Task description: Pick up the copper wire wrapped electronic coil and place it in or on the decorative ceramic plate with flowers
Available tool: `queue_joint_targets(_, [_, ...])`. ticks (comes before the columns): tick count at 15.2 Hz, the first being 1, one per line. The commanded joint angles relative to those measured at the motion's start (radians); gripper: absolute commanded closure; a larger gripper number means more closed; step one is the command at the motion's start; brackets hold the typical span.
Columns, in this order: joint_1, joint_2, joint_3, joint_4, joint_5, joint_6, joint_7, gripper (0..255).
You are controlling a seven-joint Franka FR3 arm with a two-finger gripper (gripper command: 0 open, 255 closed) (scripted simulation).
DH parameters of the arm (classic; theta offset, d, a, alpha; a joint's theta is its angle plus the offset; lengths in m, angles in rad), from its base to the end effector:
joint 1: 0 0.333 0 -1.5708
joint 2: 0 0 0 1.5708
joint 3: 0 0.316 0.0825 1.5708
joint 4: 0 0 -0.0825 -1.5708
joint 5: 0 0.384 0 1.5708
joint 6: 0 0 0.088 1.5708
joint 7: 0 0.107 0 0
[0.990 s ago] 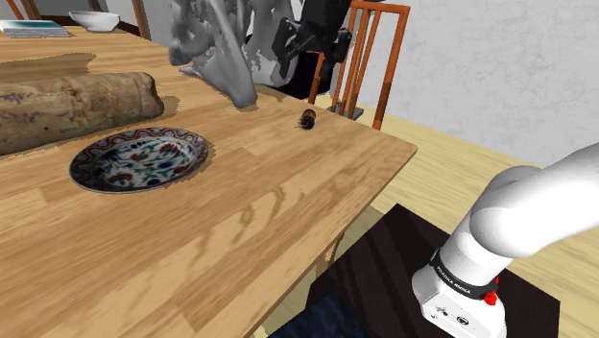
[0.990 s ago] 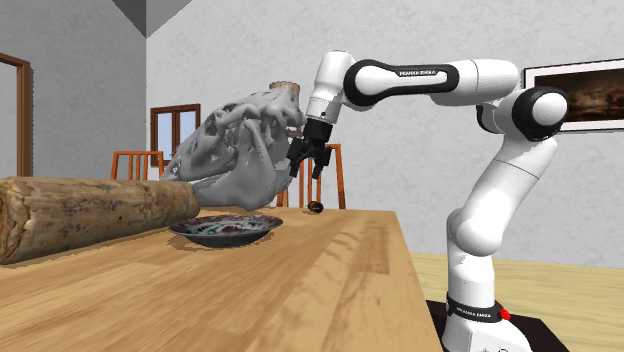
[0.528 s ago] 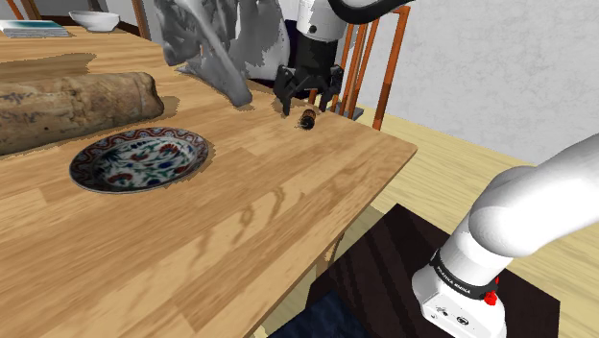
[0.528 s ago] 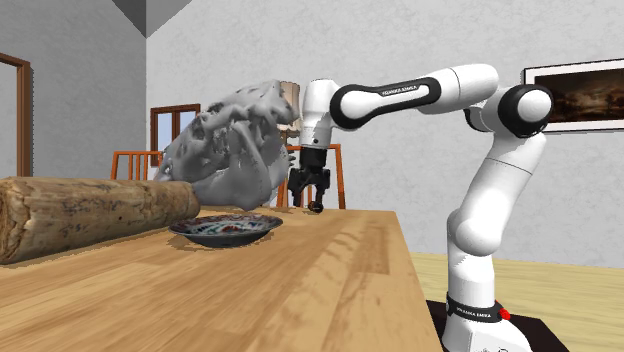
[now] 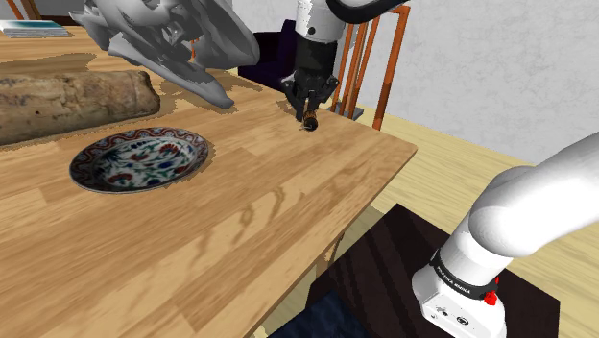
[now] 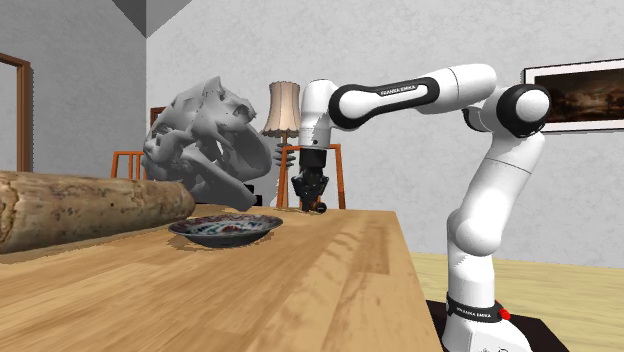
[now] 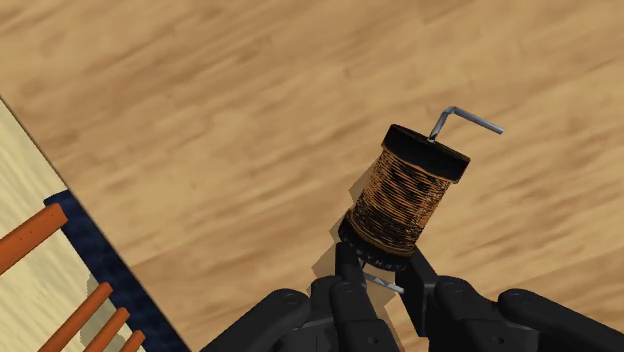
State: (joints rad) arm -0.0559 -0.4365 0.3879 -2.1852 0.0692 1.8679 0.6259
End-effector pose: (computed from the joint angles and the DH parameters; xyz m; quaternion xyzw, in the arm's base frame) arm 0.4088 0.1692 0.5555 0.9837 -0.1674 0.0617 0.0214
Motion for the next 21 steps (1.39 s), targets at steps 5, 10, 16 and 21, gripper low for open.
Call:
queue_joint_targets(5, [-0.002, 0.003, 0.0, -0.008, -0.002, -0.002, 0.0, 255])
queue_joint_targets(10, [-0.005, 0.005, -0.006, 0.06, -0.005, -0.068, -0.003, 255])
queue_joint_targets(16, [-0.009, 0.015, -0.011, 0.149, -0.011, -0.148, -0.006, 255])
queue_joint_targets(21, [-0.014, 0.029, -0.014, 0.229, -0.017, -0.214, -0.006, 255])
